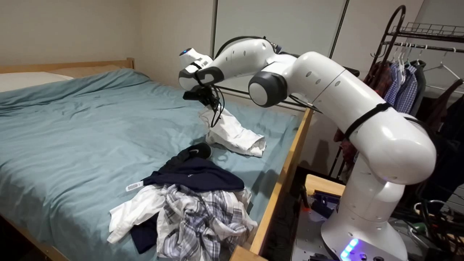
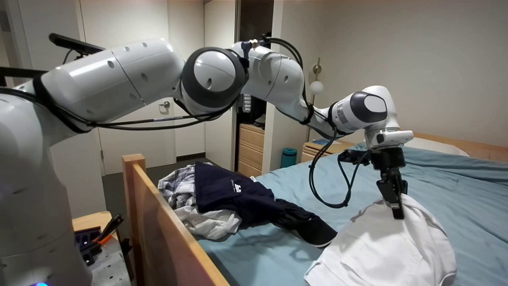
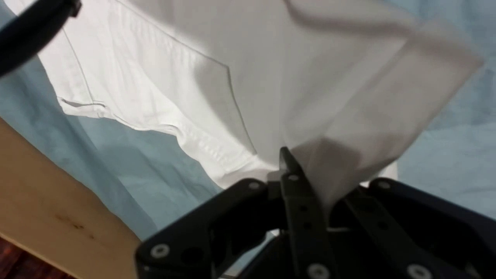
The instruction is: Fold the white clothing on the right side of the bed
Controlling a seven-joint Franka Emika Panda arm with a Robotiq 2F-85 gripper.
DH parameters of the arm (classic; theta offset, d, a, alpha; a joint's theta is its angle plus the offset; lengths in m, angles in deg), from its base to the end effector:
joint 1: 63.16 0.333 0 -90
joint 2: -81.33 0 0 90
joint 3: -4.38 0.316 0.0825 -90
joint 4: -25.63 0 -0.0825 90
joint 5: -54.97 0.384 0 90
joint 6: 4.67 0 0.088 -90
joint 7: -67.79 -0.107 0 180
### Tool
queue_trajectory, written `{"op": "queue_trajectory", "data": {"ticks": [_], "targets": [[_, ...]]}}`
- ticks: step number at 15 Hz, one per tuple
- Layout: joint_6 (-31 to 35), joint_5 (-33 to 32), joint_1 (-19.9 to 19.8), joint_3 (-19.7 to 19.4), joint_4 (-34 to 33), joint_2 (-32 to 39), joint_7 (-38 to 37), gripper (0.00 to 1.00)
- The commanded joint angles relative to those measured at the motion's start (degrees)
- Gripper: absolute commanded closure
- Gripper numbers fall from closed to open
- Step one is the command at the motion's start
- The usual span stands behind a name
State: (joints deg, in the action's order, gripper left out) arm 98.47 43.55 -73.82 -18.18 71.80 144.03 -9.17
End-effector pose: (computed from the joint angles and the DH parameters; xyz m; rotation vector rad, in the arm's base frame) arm 0.7205 -0.3226 0.2803 1.7504 -1.9462 0.2481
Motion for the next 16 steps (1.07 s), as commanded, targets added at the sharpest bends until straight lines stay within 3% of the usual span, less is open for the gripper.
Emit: {"op": "queue_trajectory", "data": {"ticks": [1,5,11,12,13,16], "targets": [[-0.5,1.2,-1.6,-0.3,-6.0,1.5,-3.3,0.93],[0.7,0.8,-2.0,-0.1,-6.7,1.3,-5.0,0.92],[3.1,0.1,-1.0,0.2,0.0,0.1,-4.0,0.93],[2.9,0.1,-0.9,0.5,1.0,0.1,-3.0,0.84],[1.6,-0.1,-0.7,0.8,2.0,0.0,-1.3,0.68],[0.7,0.2,-0.5,3.1,5.6,-0.5,6.0,0.50]]}}
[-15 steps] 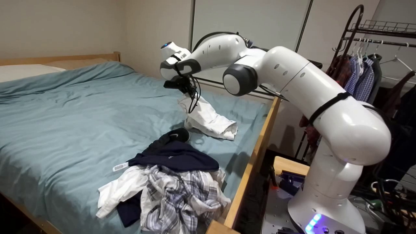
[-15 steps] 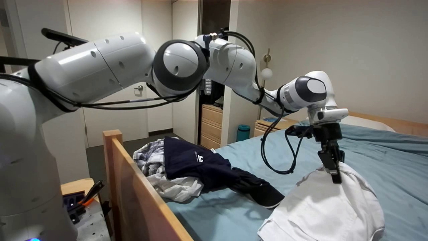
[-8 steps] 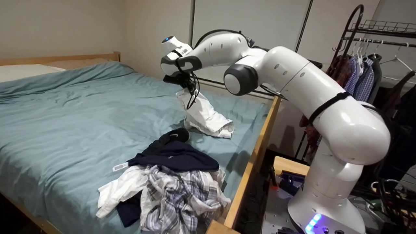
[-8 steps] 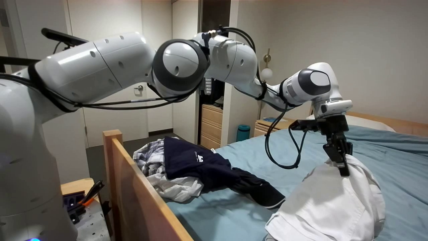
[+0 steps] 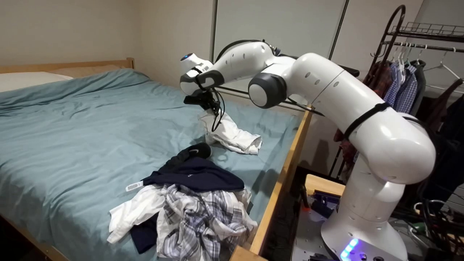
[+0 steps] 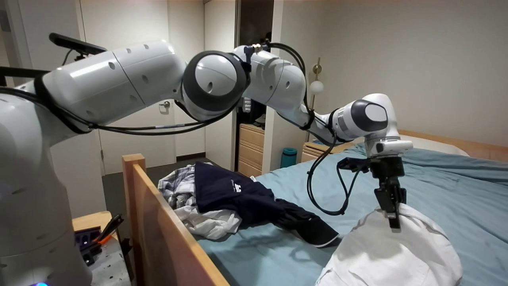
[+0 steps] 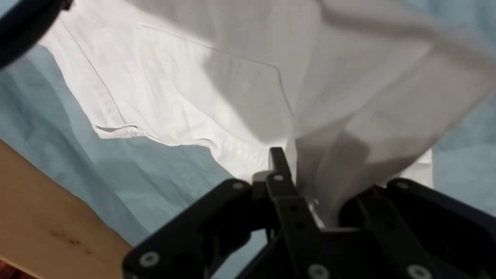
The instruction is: Fold the white clothing on the right side of the bed
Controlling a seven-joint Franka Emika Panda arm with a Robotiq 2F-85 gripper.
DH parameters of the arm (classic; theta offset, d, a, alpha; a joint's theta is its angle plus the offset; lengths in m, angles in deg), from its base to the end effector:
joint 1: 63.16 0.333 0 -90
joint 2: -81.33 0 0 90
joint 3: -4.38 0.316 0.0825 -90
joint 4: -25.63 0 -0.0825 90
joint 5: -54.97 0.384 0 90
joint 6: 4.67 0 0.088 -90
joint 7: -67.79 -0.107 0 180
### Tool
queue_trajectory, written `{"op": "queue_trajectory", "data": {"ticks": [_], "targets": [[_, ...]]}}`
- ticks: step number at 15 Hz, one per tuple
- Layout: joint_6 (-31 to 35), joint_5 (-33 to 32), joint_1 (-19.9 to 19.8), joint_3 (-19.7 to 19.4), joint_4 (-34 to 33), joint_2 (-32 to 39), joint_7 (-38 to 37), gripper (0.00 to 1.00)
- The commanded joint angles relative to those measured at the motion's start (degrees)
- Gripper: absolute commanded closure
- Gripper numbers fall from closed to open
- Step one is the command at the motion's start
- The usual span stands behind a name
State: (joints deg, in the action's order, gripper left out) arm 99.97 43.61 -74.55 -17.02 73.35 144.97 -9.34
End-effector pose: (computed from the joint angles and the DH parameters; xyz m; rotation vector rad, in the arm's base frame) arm 0.7163 -0.3262 0.2542 1.7603 -1.9493 0.2133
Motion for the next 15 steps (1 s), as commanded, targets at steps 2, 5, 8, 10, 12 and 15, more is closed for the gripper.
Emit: {"op": "queue_trajectory", "data": {"ticks": [2,5,8,10,12,15], "targets": [[-1.1,-0.1,0.6,3.1,6.1,-1.2,10.0,0.37],[-3.0,-0.6,0.6,4.5,7.1,-0.2,16.3,0.18],[-1.3,-2.2,0.8,3.8,10.0,-2.2,21.2,0.00],[0.0,-3.2,0.7,1.8,9.8,-2.5,19.2,0.00],[1.0,-2.7,0.4,0.7,8.9,-2.3,18.1,0.00],[2.7,-2.3,0.7,-0.3,7.9,-1.5,16.5,0.00]]}}
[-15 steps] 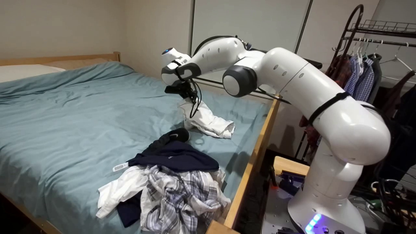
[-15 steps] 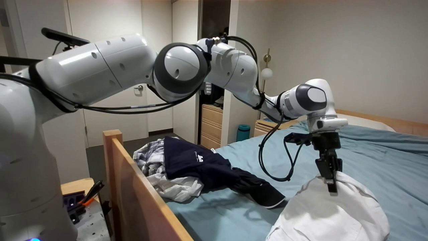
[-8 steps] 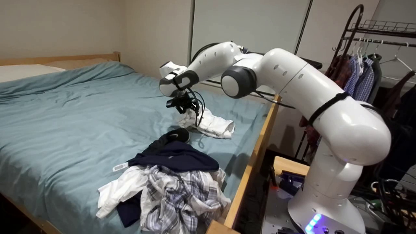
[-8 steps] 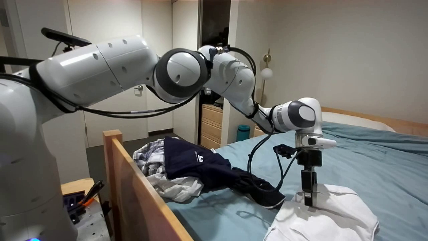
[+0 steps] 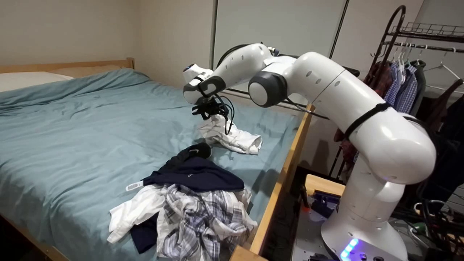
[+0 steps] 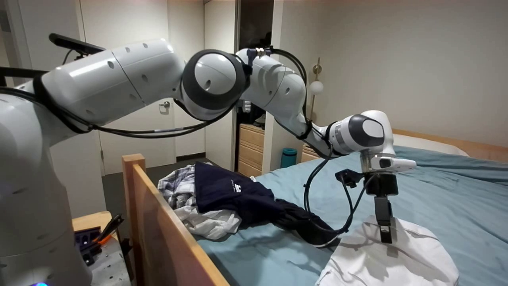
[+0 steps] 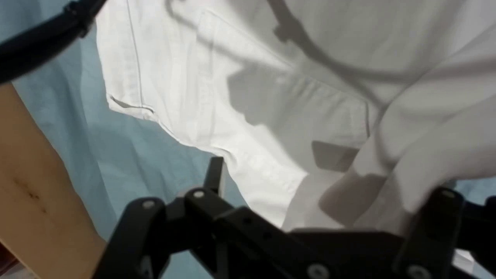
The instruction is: Fold the white clothing on the right side of the bed
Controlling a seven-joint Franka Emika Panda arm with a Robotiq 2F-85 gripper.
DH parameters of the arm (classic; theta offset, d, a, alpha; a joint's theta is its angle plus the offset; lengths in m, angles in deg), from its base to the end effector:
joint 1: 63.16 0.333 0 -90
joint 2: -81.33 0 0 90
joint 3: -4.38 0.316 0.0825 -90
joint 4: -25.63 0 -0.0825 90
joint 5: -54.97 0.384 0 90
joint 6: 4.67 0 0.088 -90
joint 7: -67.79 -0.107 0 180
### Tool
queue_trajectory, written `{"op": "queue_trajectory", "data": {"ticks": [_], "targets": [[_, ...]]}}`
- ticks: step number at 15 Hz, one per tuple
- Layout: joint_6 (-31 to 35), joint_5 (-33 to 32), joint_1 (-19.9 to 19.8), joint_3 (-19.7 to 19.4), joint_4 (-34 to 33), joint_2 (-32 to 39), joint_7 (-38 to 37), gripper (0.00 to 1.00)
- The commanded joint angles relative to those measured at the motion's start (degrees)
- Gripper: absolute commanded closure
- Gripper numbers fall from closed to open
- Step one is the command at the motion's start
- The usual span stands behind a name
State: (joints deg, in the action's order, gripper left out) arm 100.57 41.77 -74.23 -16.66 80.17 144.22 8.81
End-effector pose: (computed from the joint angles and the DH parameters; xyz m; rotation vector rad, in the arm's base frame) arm 0.6938 -0.3305 0.2132 2.0088 -1.5982 -0.0128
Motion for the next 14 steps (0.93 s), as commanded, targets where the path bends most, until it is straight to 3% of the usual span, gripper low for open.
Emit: {"op": "queue_trajectory", "data": {"ticks": [1,4,7,8,9,14], "targets": [[3.2,-0.5,0.7,-1.2,0.8,-0.3,-3.4,0.00],[7.6,0.1,0.7,-2.5,-0.6,0.1,-10.1,0.00],[7.8,0.8,0.2,-2.4,-0.4,-1.0,-11.6,0.00],[7.7,0.5,0.4,-2.7,-0.1,-0.8,-11.6,0.25],[8.0,0.2,0.4,-3.0,0.6,-0.9,-11.7,0.26],[8.1,1.1,-0.7,-2.4,4.5,-2.0,-10.3,0.61]]}}
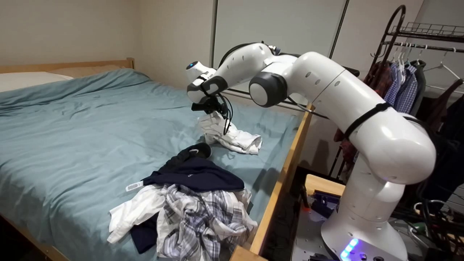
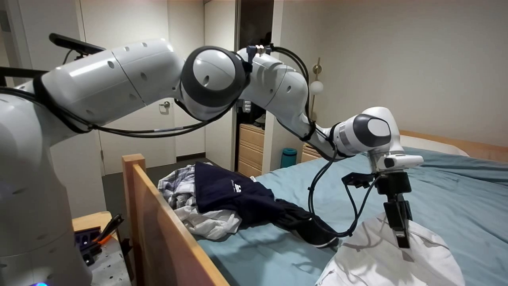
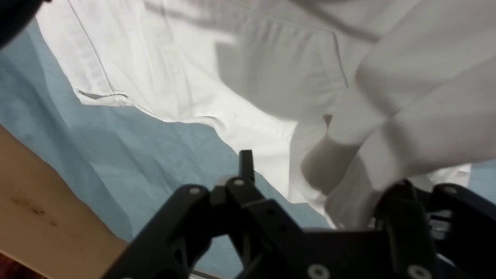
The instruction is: Fold the white clothing on the right side of the bed
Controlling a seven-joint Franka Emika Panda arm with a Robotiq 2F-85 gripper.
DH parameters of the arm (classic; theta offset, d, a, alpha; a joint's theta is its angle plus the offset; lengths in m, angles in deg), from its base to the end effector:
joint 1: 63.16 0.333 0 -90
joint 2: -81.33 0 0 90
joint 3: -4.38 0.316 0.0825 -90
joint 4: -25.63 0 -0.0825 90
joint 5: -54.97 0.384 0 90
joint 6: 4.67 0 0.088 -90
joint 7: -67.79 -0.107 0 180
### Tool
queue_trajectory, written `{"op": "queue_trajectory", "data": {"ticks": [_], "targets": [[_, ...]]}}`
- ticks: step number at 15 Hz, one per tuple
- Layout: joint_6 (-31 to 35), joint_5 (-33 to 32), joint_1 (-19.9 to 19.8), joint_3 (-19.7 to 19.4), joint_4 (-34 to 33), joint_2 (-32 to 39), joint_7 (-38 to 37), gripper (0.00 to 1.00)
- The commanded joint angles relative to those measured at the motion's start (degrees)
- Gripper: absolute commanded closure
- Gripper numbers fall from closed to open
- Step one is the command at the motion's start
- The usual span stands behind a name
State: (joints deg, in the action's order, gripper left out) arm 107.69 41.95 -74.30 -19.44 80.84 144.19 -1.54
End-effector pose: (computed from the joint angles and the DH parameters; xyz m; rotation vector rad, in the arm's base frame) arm 0.6977 -0.3518 0.2243 1.8668 -1.7740 0.2060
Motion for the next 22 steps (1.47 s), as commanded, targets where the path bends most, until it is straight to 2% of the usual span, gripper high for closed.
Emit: {"op": "queue_trajectory", "data": {"ticks": [1,4,6,9,12,15,18,22], "targets": [[1.9,1.0,-0.7,0.4,5.1,-2.7,-0.2,0.67],[6.7,0.3,0.2,-0.7,11.7,-7.6,-1.4,0.87],[12.2,-0.7,1.2,-2.2,17.2,-12.2,-2.7,0.95],[18.3,-3.0,3.4,-4.9,24.2,-17.4,-2.7,0.98],[16.3,-6.3,4.7,-5.7,32.1,-22.9,3.3,0.94],[15.3,-8.5,4.1,-4.2,40.9,-27.5,9.7,0.93],[18.4,-12.1,3.6,-3.9,50.2,-31.1,15.3,0.93],[18.2,-20.0,4.0,-5.8,62.9,-35.4,19.4,0.94]]}}
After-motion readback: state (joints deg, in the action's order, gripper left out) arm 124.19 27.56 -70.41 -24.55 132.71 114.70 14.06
